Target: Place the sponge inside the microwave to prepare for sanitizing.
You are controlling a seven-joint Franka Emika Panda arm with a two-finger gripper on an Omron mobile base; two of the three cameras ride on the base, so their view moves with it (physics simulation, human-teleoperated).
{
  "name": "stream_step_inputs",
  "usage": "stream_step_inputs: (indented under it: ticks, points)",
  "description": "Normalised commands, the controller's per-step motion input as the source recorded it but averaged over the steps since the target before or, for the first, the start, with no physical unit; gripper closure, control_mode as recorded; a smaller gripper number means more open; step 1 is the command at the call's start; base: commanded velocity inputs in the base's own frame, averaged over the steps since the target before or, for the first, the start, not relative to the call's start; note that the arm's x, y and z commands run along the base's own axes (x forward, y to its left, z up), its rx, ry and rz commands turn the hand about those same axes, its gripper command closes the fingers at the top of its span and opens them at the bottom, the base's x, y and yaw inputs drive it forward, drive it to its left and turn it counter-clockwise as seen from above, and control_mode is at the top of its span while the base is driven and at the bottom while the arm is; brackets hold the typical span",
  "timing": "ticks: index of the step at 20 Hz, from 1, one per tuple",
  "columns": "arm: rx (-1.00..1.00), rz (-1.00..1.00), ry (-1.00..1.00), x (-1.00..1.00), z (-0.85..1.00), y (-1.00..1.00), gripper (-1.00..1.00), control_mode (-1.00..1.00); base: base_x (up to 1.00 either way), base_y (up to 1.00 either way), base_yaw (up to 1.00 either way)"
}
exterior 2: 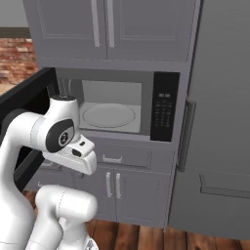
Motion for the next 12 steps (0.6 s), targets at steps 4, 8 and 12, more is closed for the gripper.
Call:
stream_step_inputs:
  ticks: [4,8,12]
  points:
    - [0.0,0.0,0.0,0.0,0.0,0.0,-1.0,-1.0,0.0,0.0,0.0]
    - [0.0,0.0,0.0,0.0,0.0,0.0,-1.0,-1.0,0.0,0.0,0.0]
    - [0.0,0.0,0.0,0.0,0.0,0.0,-1.0,1.0,-0.04,0.0,0.0]
